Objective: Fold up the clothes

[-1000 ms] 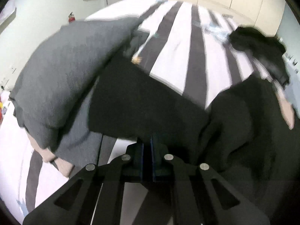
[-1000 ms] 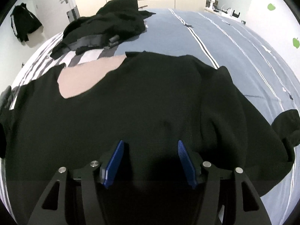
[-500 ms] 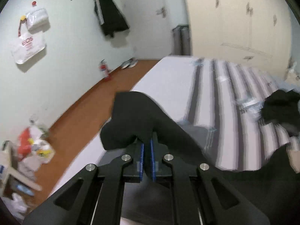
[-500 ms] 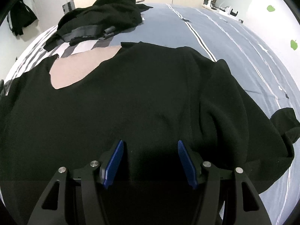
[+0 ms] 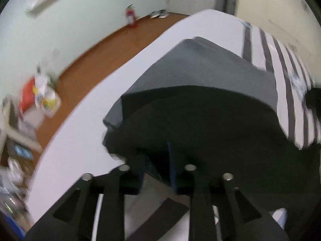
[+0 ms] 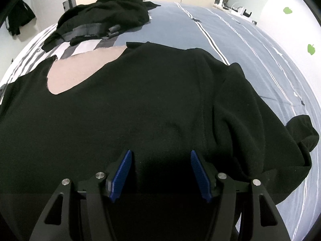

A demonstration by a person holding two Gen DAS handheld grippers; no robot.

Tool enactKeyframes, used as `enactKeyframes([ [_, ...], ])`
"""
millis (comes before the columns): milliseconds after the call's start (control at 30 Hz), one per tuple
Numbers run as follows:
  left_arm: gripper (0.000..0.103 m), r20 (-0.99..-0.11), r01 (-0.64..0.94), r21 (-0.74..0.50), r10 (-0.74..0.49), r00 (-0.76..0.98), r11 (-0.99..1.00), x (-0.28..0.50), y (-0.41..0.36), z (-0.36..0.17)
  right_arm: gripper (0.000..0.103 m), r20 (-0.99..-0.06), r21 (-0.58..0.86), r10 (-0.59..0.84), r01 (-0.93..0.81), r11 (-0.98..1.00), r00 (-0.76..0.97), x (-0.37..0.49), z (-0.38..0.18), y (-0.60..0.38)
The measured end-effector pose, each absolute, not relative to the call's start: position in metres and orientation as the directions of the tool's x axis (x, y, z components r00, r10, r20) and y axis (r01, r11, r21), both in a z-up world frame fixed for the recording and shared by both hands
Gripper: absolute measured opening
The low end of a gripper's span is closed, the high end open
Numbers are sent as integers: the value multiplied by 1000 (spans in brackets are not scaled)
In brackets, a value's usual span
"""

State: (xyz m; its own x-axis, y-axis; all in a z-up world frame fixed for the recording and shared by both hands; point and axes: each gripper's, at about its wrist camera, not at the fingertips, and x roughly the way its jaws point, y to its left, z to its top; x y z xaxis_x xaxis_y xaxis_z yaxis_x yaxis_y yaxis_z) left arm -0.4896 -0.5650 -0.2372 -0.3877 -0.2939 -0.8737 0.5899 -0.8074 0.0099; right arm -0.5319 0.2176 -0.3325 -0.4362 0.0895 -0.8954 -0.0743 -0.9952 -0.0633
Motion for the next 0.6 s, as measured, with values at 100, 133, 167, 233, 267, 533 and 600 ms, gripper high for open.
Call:
enactKeyframes([
  [100,50,-872,655,-20,-308,-381,-755,-480,-580,-237,58,-897,-65,90,-72,-995,-433,-531,-332,218],
  [133,52,-872,672,-6,-325,-366,-741,-477,-586,-238,58,-898,-68,92,-70,-995,-430,-532,-332,217],
  [167,53,-873,689,-4,-334,-356,-725,-475,-594,-238,58,-899,-70,93,-70,-995,-429,-532,-332,216],
  [233,53,-874,716,-11,-341,-346,-698,-472,-611,-239,58,-900,-70,94,-73,-995,-425,-532,-332,216],
  [267,53,-872,717,-15,-342,-350,-696,-474,-616,-238,58,-901,-68,94,-76,-995,-424,-532,-331,216],
  [533,64,-907,733,-144,-208,-366,-664,-495,-638,-269,58,-901,-54,80,-73,-996,-427,-526,-328,215],
  [600,61,-896,721,-124,-235,-377,-682,-495,-630,-272,58,-901,-53,79,-73,-996,-426,-524,-328,215],
])
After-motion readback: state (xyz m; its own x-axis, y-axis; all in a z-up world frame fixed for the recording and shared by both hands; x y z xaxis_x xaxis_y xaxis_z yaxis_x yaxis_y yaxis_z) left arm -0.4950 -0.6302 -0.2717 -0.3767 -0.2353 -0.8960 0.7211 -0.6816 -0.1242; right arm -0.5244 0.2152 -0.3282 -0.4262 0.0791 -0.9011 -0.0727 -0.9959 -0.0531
